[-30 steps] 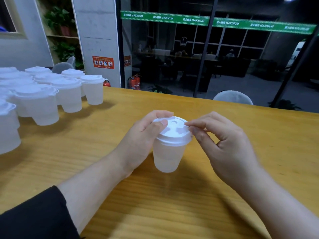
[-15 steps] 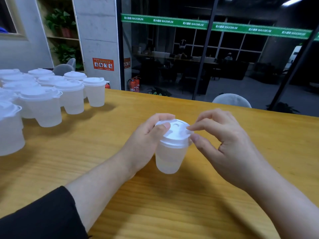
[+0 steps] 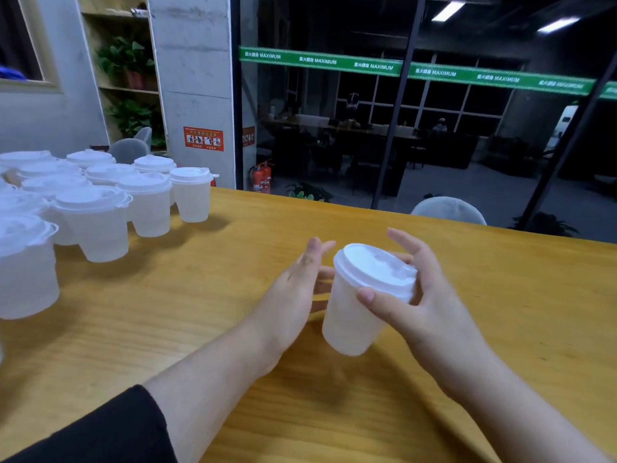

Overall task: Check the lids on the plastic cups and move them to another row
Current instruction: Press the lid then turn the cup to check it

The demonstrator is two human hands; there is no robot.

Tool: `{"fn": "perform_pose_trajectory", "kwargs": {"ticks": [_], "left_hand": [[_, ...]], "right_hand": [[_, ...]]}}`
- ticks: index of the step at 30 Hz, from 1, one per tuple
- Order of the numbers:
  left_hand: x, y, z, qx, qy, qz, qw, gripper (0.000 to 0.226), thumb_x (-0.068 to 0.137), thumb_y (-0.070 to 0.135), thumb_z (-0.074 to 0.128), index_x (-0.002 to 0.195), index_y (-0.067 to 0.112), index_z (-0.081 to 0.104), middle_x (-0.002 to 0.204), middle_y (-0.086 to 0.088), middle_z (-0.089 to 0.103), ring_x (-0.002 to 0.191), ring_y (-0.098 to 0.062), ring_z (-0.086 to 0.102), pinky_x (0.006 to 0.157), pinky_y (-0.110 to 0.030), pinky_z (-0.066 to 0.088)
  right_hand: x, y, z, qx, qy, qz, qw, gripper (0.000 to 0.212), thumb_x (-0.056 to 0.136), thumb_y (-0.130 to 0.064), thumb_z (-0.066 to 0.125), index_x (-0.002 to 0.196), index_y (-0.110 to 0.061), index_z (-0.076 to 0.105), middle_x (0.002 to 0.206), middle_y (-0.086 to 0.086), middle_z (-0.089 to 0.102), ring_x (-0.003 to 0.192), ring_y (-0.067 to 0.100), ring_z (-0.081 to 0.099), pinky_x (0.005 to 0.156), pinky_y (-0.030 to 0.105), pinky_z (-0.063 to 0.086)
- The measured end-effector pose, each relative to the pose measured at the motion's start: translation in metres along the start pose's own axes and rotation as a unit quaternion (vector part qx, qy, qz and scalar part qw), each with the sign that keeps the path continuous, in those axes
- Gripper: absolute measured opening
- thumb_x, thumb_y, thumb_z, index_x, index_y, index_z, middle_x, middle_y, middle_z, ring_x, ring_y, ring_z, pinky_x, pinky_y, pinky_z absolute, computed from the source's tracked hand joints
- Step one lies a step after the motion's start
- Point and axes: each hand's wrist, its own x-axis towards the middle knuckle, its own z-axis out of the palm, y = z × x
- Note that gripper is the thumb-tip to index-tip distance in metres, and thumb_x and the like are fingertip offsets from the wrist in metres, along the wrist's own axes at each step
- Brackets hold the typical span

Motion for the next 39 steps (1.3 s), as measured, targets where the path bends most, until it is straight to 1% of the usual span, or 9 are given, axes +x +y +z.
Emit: {"fn": "perform_pose_trajectory", "kwargs": {"ticks": [4, 7, 10, 13, 18, 23, 29, 34, 39], "left_hand": [[-0.004, 0.002, 0.009, -0.145, -0.059, -0.104, 0.982, 0.054, 0.106, 0.059, 0.04, 0.132, 0.023, 0.069, 0.126, -0.014, 0.072, 0.111, -0.028, 0.07, 0.104, -0.052, 0.054], [-0.014, 0.008, 0.018, -0.283, -0.097, -0.15, 0.942, 0.046, 0.105, 0.051, 0.049, 0.122, 0.019, 0.076, 0.112, -0.014, 0.073, 0.089, -0.027, 0.068, 0.088, -0.044, 0.059], [-0.017, 0.009, 0.022, -0.324, -0.085, -0.168, 0.927, 0.039, 0.101, 0.049, 0.055, 0.102, 0.02, 0.081, 0.091, -0.006, 0.068, 0.068, -0.02, 0.059, 0.063, -0.029, 0.051], [-0.016, 0.011, 0.02, -0.29, -0.078, -0.221, 0.928, 0.028, 0.095, 0.042, 0.056, 0.099, 0.019, 0.072, 0.081, -0.008, 0.059, 0.057, -0.022, 0.05, 0.045, -0.022, 0.037], [-0.02, 0.013, 0.021, -0.227, -0.089, -0.252, 0.936, 0.031, 0.097, 0.045, 0.049, 0.102, 0.021, 0.07, 0.079, -0.008, 0.058, 0.054, -0.021, 0.048, 0.039, -0.019, 0.029], [-0.024, 0.015, 0.031, -0.261, -0.011, -0.161, 0.952, 0.039, 0.092, 0.055, 0.063, 0.099, 0.021, 0.081, 0.08, -0.008, 0.064, 0.058, -0.022, 0.051, 0.051, -0.029, 0.033], [-0.021, 0.015, 0.032, -0.177, 0.078, -0.045, 0.98, 0.054, 0.091, 0.06, 0.067, 0.11, 0.01, 0.071, 0.078, -0.007, 0.062, 0.059, -0.02, 0.052, 0.049, -0.03, 0.038], [-0.027, 0.014, 0.031, -0.297, -0.054, -0.218, 0.928, 0.045, 0.095, 0.06, 0.059, 0.099, 0.019, 0.077, 0.079, -0.006, 0.061, 0.058, -0.018, 0.049, 0.043, -0.022, 0.036], [-0.027, 0.014, 0.039, -0.298, 0.044, -0.22, 0.928, 0.04, 0.09, 0.057, 0.069, 0.092, 0.018, 0.08, 0.072, -0.004, 0.065, 0.051, -0.018, 0.049, 0.04, -0.022, 0.032]], "right_hand": [[0.002, 0.0, -0.004, 0.092, 0.045, -0.023, 0.994, 0.087, 0.054, -0.054, 0.084, 0.135, -0.051, 0.051, 0.116, -0.022, 0.068, 0.109, 0.004, 0.068, 0.087, 0.021, 0.055], [0.003, 0.0, -0.003, 0.147, 0.041, -0.014, 0.988, 0.083, 0.055, -0.055, 0.089, 0.132, -0.052, 0.056, 0.124, -0.012, 0.07, 0.116, 0.017, 0.068, 0.102, 0.044, 0.053], [0.003, -0.004, -0.011, 0.108, 0.0, -0.005, 0.994, 0.077, 0.057, -0.073, 0.083, 0.128, -0.052, 0.061, 0.126, -0.014, 0.07, 0.12, 0.016, 0.066, 0.105, 0.048, 0.05], [0.002, -0.01, -0.026, 0.004, -0.049, -0.022, 0.999, 0.071, 0.065, -0.076, 0.072, 0.13, -0.049, 0.061, 0.126, -0.022, 0.068, 0.119, 0.004, 0.063, 0.099, 0.037, 0.053], [-0.003, -0.015, -0.032, -0.119, -0.109, -0.066, 0.985, 0.073, 0.069, -0.07, 0.07, 0.138, -0.057, 0.048, 0.131, -0.031, 0.058, 0.123, -0.003, 0.055, 0.086, 0.012, 0.046], [0.0, -0.013, -0.022, -0.067, -0.037, -0.088, 0.993, 0.068, 0.069, -0.068, 0.067, 0.134, -0.051, 0.057, 0.122, -0.031, 0.062, 0.115, -0.007, 0.057, 0.083, 0.005, 0.043], [0.0, -0.016, -0.014, -0.023, 0.049, -0.05, 0.997, 0.062, 0.068, -0.073, 0.064, 0.126, -0.049, 0.061, 0.116, -0.027, 0.068, 0.108, -0.009, 0.061, 0.076, 0.003, 0.044], [-0.004, -0.018, -0.025, -0.085, -0.006, -0.055, 0.995, 0.063, 0.069, -0.077, 0.059, 0.127, -0.052, 0.058, 0.119, -0.035, 0.062, 0.113, -0.013, 0.056, 0.078, 0.003, 0.043], [-0.006, -0.013, -0.016, -0.089, -0.015, -0.08, 0.993, 0.052, 0.075, -0.063, 0.066, 0.125, -0.049, 0.06, 0.106, -0.031, 0.063, 0.104, -0.006, 0.058, 0.08, 0.004, 0.041]]}}
